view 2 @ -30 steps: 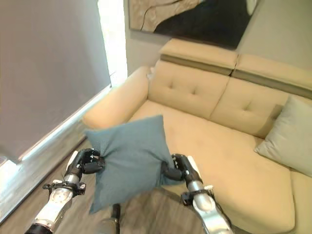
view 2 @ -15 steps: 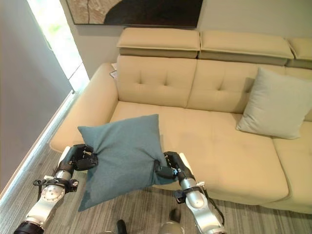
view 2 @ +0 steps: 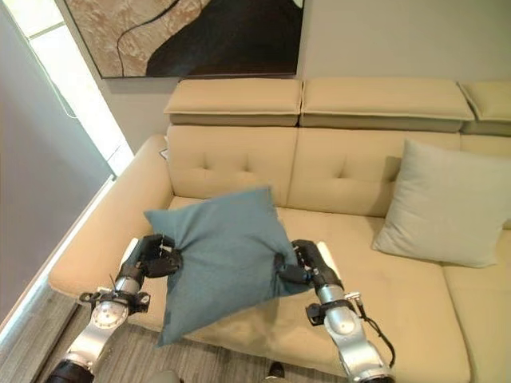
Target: Pick up all the scattered cushions and arrange them neatly on the sofa.
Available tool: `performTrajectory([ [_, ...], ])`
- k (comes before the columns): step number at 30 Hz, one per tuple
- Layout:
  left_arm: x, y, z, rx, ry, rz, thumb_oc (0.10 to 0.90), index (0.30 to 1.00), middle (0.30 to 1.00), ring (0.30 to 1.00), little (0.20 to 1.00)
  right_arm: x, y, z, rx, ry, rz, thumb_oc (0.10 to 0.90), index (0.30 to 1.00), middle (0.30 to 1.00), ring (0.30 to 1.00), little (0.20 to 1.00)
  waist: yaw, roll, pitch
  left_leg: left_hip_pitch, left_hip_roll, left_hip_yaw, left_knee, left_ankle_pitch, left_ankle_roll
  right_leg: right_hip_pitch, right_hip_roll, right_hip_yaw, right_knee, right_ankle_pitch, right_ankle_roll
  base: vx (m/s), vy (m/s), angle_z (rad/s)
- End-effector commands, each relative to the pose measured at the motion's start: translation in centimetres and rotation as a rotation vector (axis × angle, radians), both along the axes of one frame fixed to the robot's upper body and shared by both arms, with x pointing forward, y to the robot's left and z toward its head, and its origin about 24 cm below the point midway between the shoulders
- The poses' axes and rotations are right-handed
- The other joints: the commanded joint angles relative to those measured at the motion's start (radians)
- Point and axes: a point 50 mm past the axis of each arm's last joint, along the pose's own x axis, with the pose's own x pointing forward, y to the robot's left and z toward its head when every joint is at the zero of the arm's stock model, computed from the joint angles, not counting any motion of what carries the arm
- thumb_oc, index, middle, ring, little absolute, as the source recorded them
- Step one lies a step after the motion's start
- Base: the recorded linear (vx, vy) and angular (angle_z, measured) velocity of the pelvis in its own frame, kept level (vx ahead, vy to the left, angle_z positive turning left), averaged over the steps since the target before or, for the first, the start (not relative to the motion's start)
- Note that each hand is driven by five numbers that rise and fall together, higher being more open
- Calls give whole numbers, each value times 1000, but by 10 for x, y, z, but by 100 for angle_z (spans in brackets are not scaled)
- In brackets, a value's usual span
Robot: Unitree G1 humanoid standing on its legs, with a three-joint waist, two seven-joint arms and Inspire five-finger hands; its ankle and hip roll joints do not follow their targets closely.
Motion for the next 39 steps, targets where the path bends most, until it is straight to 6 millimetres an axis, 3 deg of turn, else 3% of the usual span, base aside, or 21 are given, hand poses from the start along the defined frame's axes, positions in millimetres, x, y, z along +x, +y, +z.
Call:
performTrajectory([
  [1, 36, -6, 104, 85, -485, -117, 400, 300, 300, 300, 300, 41, 38, 89, 46, -447, 193, 400, 300, 300, 300, 300, 69, 30, -82, -7, 66, -98, -292, 139, -21, 76, -20, -22, 106, -217, 86, 334, 185, -38],
  [2, 40, -9, 110, 102, -504, -135, 400, 300, 300, 300, 300, 42, 36, 90, 15, -445, 194, 400, 300, 300, 300, 300, 59, 35, -88, 21, 77, -76, -356, 137, -27, 85, -12, -34, 120, -233, 92, 176, 99, -33],
  [5, 55, -20, 129, 169, -550, -190, 400, 300, 300, 300, 300, 52, 32, 94, 40, -446, 172, 400, 300, 300, 300, 300, 57, 34, -93, 43, 69, -67, -351, 155, -44, 103, -19, -37, 148, -242, 105, 261, 177, -21],
  [6, 64, -25, 135, 129, -545, -195, 400, 300, 300, 300, 300, 68, 25, 95, 64, -423, 110, 400, 300, 300, 300, 300, 67, 15, -107, 56, 46, -62, -337, 131, -33, 97, -43, -32, 173, -240, 119, 152, 133, 15],
  [7, 65, -25, 136, 129, -548, -195, 400, 300, 300, 300, 300, 69, 25, 96, 65, -427, 110, 400, 300, 300, 300, 300, 69, 15, -107, 52, 46, -60, -337, 133, -32, 91, -43, -30, 173, -237, 119, 254, 203, 7],
  [8, 80, -39, 153, 184, -567, -252, 400, 300, 300, 300, 300, 88, 15, 98, 18, -374, 61, 400, 300, 300, 300, 300, 72, -4, -120, 51, 31, -53, -324, 121, -22, 82, -56, -18, 178, -230, 131, 132, 105, -18],
  [11, 95, -49, 177, 225, -618, -266, 400, 300, 300, 300, 300, 109, 8, 122, -38, -405, 30, 400, 300, 300, 300, 300, 83, -22, -119, 48, 17, -45, -315, 106, -12, 70, -65, -3, 170, -225, 143, 100, 92, -17],
  [12, 102, -53, 191, 247, -650, -263, 400, 300, 300, 300, 300, 118, 5, 136, -70, -427, 5, 400, 300, 300, 300, 300, 86, -28, -121, 40, 10, -45, -310, 100, -8, 65, -67, 3, 161, -221, 148, 14, 92, -8],
  [13, 118, -61, 227, 285, -719, -230, 400, 300, 300, 300, 300, 137, 8, 180, -115, -519, -16, 400, 300, 300, 300, 300, 85, -35, -111, 9, -3, -47, -303, 94, -2, 37, -71, 15, 149, -209, 157, -22, 119, -4],
  [14, 124, -63, 247, 310, -755, -205, 400, 300, 300, 300, 300, 144, 12, 208, -139, -583, -20, 400, 300, 300, 300, 300, 83, -37, -98, -14, -8, -51, -300, 94, 0, 16, -71, 22, 147, -204, 161, -105, 112, 5],
  [15, 127, -68, 271, 307, -809, -178, 400, 300, 300, 300, 300, 148, 21, 240, -163, -667, -22, 400, 300, 300, 300, 300, 78, -40, -80, -44, -12, -56, -299, 96, 1, -16, -73, 26, 144, -194, 165, -108, 51, 0],
  [16, 128, -68, 275, 307, -816, -176, 400, 300, 300, 300, 300, 149, 22, 243, -164, -675, -22, 400, 300, 300, 300, 300, 76, -38, -77, -51, -12, -58, -296, 96, 2, -22, -73, 25, 146, -194, 165, -152, 38, 0],
  [17, 129, -71, 290, 299, -852, -155, 400, 300, 300, 300, 300, 150, 31, 264, -167, -734, -22, 400, 300, 300, 300, 300, 72, -36, -61, -75, -18, -63, -295, 98, 3, -54, -73, 30, 146, -185, 168, -162, 78, -8],
  [18, 124, -79, 324, 284, -952, -130, 400, 300, 300, 300, 300, 146, 43, 308, -214, -866, -37, 400, 300, 300, 300, 300, 65, -36, -36, -119, -28, -70, -294, 103, 3, -98, -74, 37, 145, -169, 171, -161, 78, -4],
  [19, 124, -79, 326, 283, -957, -128, 400, 300, 300, 300, 300, 146, 43, 310, -215, -871, -37, 400, 300, 300, 300, 300, 64, -35, -35, -125, -28, -71, -291, 102, 4, -103, -74, 37, 146, -169, 171, -122, 133, -1],
  [20, 115, -90, 352, 231, -1050, -134, 400, 300, 300, 300, 300, 135, 52, 346, -242, -1009, -55, 400, 300, 300, 300, 300, 56, -34, -8, -158, -39, -76, -291, 107, 4, -142, -78, 42, 143, -152, 176, -58, 89, 2],
  [25, 88, -115, 380, 73, -1225, -172, 400, 300, 300, 300, 300, 106, 44, 391, -332, -1218, -139, 400, 300, 300, 300, 300, 39, -40, 31, -227, -59, -82, -283, 107, 8, -202, -83, 42, 138, -136, 182, -13, 61, 10],
  [28, 64, -127, 388, -11, -1338, -232, 400, 300, 300, 300, 300, 91, 23, 398, -428, -1282, -220, 400, 300, 300, 300, 300, 29, -48, 60, -271, -64, -91, -260, 97, 13, -246, -87, 47, 150, -132, 183, -5, 40, 5],
  [31, 50, -141, 389, -8, -1408, -279, 400, 300, 300, 300, 300, 93, -7, 382, -521, -1211, -311, 400, 300, 300, 300, 300, 23, -62, 90, -319, -66, -102, -232, 91, 18, -288, -90, 45, 172, -131, 184, -6, 9, 6],
  [35, 46, -169, 380, -9, -1389, -366, 400, 300, 300, 300, 300, 109, -47, 353, -534, -1036, -457, 400, 300, 300, 300, 300, 15, -67, 135, -379, -69, -101, -216, 101, 9, -340, -95, 40, 183, -117, 190, -36, 23, -3],
  [39, 41, -185, 386, -19, -1409, -387, 400, 300, 300, 300, 300, 114, -73, 340, -483, -934, -557, 400, 300, 300, 300, 300, 8, -67, 154, -419, -71, -94, -243, 122, 0, -379, -103, 35, 164, -93, 201, -35, 23, 6],
])
